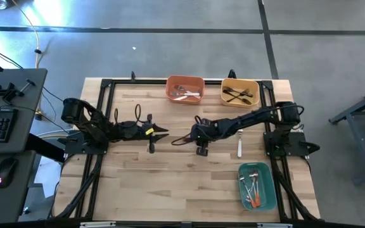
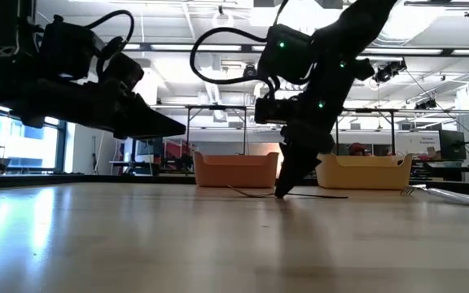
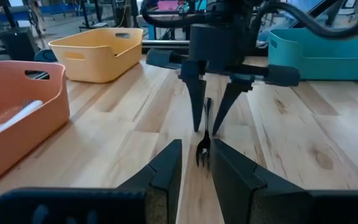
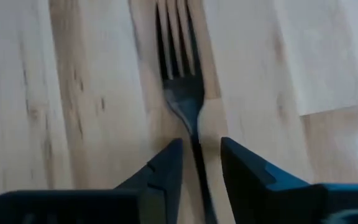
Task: Sort silverware by color (type)
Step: Put the black fork into the yellow bin
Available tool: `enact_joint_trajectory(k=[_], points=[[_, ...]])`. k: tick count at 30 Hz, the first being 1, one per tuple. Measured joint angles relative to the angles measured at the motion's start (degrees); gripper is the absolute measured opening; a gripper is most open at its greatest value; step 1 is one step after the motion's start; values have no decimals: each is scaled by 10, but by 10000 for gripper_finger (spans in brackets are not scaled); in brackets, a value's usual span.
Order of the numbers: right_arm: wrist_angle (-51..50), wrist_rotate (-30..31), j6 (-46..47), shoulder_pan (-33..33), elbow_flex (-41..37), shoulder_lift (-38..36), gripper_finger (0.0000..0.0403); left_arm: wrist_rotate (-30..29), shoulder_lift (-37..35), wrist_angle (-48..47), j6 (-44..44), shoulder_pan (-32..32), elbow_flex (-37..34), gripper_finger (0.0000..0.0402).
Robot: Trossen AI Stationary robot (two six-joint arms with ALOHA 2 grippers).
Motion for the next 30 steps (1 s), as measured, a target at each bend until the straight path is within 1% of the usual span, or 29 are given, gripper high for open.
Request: enact_joint_trajectory(k=[2, 5, 8, 10, 12, 16, 22, 27, 30], points=[[4, -20, 0, -7, 2, 6, 82, 0, 0, 1, 0, 0, 0, 74], [0, -33, 4, -17, 1, 13, 64, 0, 0, 2, -5, 0, 0, 74], [-14, -38, -2, -26, 1, 15, 34, 0, 0, 3, -5, 0, 0, 74], [-21, -39, -24, -29, 1, 15, 12, 0, 0, 2, -8, 0, 0, 74], [-33, -39, -47, -29, 3, 14, 5, 0, 0, 2, -10, 0, 0, 74], [-55, -38, -58, -29, 2, 0, 4, 0, 0, 2, -10, 0, 0, 74], [-119, -27, -76, -28, -5, -59, 1, 0, 0, 2, -19, 0, 0, 74], [-196, 32, -74, -25, -3, -130, 0, 0, 0, 2, -21, 0, 1, 74], [-238, 65, -56, -25, -2, -184, 0, 0, 0, 2, -28, 0, 1, 74]])
